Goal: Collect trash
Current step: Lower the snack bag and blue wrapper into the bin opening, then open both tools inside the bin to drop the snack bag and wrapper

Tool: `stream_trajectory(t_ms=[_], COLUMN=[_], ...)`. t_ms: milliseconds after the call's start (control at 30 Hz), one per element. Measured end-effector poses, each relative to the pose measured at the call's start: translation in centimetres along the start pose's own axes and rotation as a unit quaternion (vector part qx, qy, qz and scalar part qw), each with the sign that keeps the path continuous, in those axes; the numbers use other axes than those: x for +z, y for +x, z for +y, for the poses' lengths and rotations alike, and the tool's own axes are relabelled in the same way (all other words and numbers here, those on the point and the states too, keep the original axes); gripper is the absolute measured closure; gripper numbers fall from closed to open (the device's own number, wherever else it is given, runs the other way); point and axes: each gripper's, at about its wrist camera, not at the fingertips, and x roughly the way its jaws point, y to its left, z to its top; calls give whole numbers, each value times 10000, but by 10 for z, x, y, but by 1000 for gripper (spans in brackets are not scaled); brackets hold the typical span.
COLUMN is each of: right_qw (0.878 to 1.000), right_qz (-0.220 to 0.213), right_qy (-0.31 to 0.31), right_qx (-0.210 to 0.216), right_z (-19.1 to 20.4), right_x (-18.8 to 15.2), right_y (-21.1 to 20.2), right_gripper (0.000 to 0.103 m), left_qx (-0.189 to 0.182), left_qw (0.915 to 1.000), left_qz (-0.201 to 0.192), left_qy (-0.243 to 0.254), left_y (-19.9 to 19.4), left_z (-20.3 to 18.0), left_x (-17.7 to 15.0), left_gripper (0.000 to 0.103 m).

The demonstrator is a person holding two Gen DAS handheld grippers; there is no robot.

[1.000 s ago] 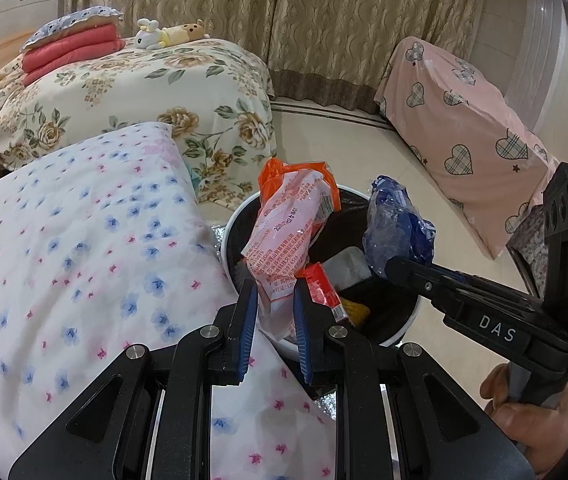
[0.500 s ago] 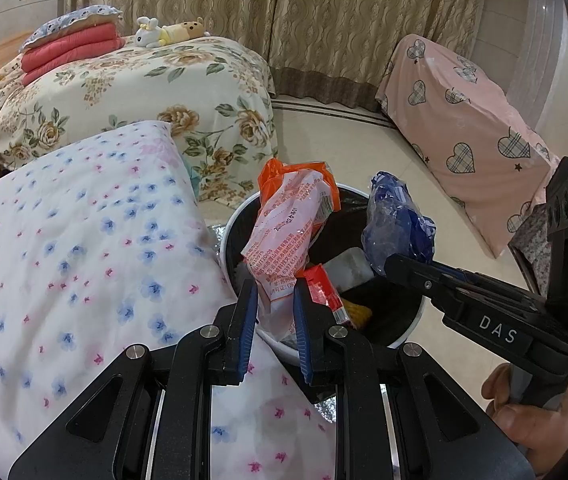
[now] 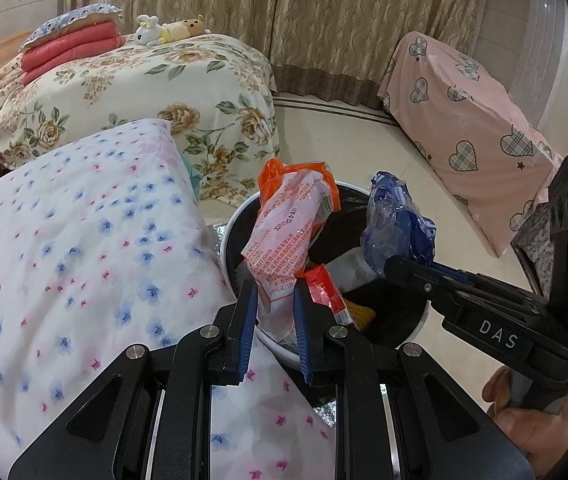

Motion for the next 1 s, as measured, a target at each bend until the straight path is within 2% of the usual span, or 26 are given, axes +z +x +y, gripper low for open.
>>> stream_trajectory(t_ms=[867,1000], right_qw=[10000,9999], right_qz=[59,98], right_qy=[-24,-2], right_qx=[-34,-26], right_z=[5,5], right_x=[3,3], right_y=[5,6], right_gripper=[72,71], left_qx=[25,27], left_qw=[10000,10000], left_qz=[38,50], left_qy=[11,-37], left_y=[3,3], left_z=[2,4], left_x=[2,4], left_gripper=[85,80])
